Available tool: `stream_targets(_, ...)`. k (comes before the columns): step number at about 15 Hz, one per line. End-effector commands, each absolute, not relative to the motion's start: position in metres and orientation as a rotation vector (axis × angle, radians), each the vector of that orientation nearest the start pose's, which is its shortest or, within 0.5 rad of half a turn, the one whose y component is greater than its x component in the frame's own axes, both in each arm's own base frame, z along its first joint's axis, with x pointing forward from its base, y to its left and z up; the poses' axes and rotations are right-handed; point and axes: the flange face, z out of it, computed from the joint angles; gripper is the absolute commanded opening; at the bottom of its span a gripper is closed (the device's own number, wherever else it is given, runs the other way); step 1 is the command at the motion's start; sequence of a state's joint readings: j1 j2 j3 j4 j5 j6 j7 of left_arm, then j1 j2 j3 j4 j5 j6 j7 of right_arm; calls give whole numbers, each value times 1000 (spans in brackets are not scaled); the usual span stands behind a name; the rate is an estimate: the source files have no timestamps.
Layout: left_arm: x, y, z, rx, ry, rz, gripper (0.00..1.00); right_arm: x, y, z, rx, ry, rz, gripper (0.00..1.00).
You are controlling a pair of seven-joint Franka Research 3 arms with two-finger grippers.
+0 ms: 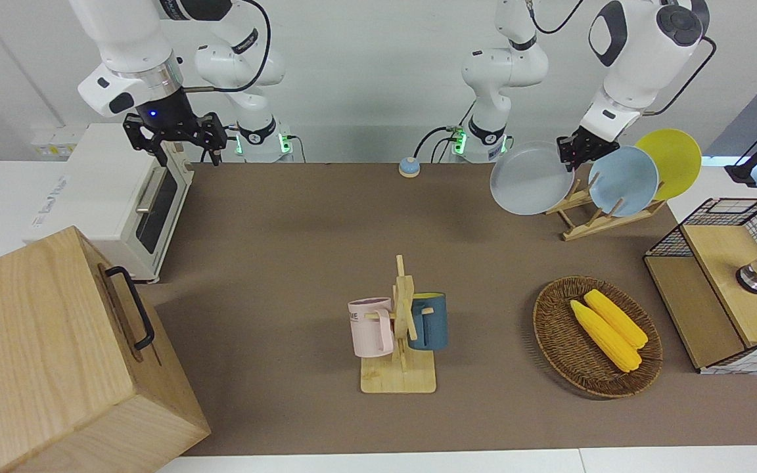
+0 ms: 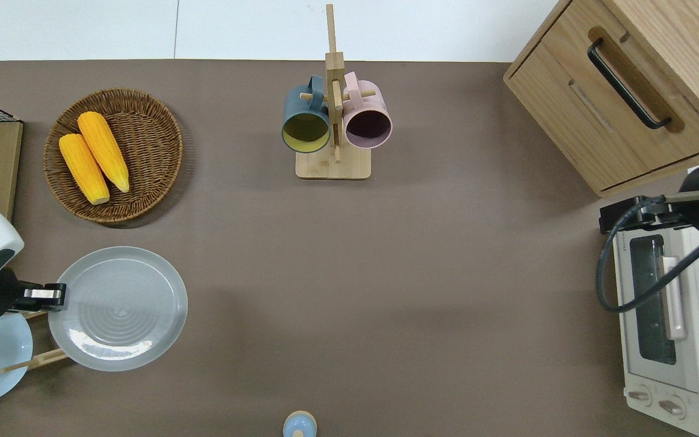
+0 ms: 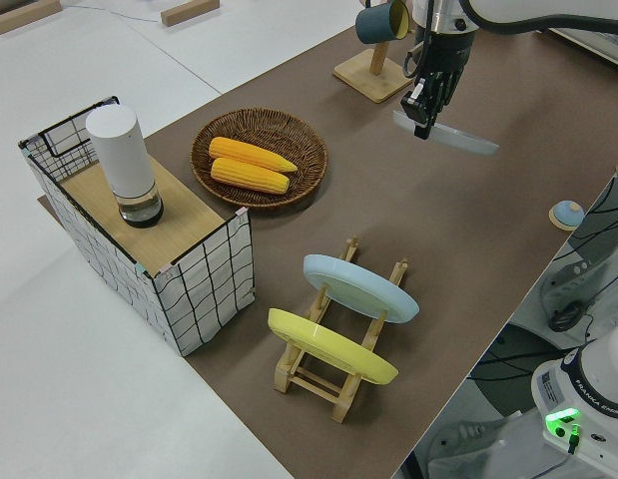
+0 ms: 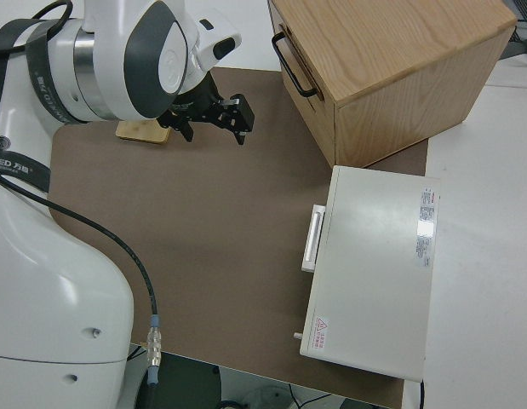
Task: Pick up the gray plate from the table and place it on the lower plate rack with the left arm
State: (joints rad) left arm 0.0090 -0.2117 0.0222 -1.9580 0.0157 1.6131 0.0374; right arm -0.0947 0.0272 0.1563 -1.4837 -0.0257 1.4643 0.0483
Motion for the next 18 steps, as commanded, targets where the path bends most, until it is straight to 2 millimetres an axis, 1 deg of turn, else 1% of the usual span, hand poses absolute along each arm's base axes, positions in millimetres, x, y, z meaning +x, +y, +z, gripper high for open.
stream_targets(1,479,30,573,-3026,13,229,0,551,31,644,-3162,-14,66,983)
stream_targets(5,475,43,576,-2857,18,278,0,551,31,644,-3162,-14,63,983)
stream_targets(9,472,57,578,-2743,1,304,0,552,31,643,-3162,-14,66,983)
stream_targets(13,472,64,579,-2642,-18,317,0,551,31,644,-3162,-14,63,983)
stream_targets(16,475,69,570,-2577,-45,327,0,552,31,643,-3162,-14,66,983)
stream_targets(18,477,73,566,-2572,-48,334,0,551,31,644,-3162,-14,63,983)
